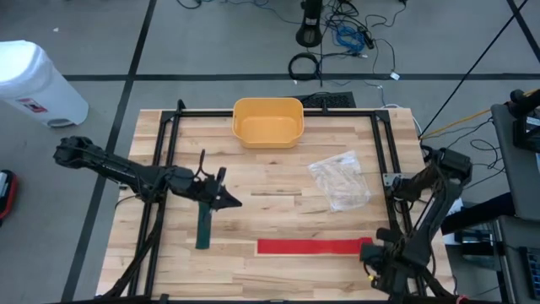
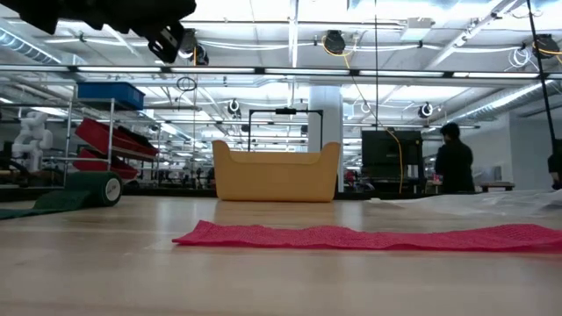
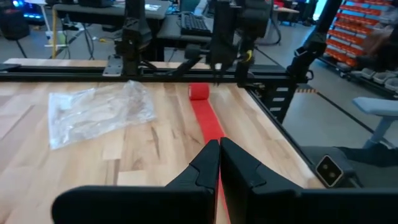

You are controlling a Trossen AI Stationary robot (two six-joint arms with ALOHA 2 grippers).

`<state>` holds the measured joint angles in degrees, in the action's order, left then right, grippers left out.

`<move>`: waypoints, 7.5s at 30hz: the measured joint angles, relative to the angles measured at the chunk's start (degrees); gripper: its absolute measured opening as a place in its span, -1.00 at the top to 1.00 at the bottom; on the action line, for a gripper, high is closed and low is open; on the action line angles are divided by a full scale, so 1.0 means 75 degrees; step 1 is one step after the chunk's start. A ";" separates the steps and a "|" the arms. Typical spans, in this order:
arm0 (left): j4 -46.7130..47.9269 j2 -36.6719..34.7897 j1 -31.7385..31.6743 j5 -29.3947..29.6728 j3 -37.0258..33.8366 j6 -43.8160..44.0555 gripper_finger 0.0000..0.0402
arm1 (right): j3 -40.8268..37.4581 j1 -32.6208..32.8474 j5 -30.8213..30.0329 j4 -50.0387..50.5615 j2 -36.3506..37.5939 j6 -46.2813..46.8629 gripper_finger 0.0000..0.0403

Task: Roll bandage
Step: Roll the red bandage

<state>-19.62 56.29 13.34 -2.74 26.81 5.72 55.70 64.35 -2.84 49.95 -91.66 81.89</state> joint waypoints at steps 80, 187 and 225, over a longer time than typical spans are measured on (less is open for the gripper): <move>-0.0318 0.0000 0.0461 0.0493 0.0000 -0.0015 0.91 | 0.3111 0.0732 -0.2196 0.4600 -0.3828 0.0336 -0.17; -0.0925 0.0000 0.0499 0.0616 -0.0003 -0.0017 0.91 | 0.5663 -0.1075 -0.7057 0.5334 -0.4094 -0.3386 0.80; -0.3532 0.0000 0.1063 0.0627 0.0281 -0.4192 0.91 | 1.0507 -0.2822 -1.1516 0.4975 -0.3919 -1.1279 0.80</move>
<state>-46.11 56.29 21.31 1.96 28.91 -25.73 134.51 43.19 -89.22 87.26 -121.05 -2.70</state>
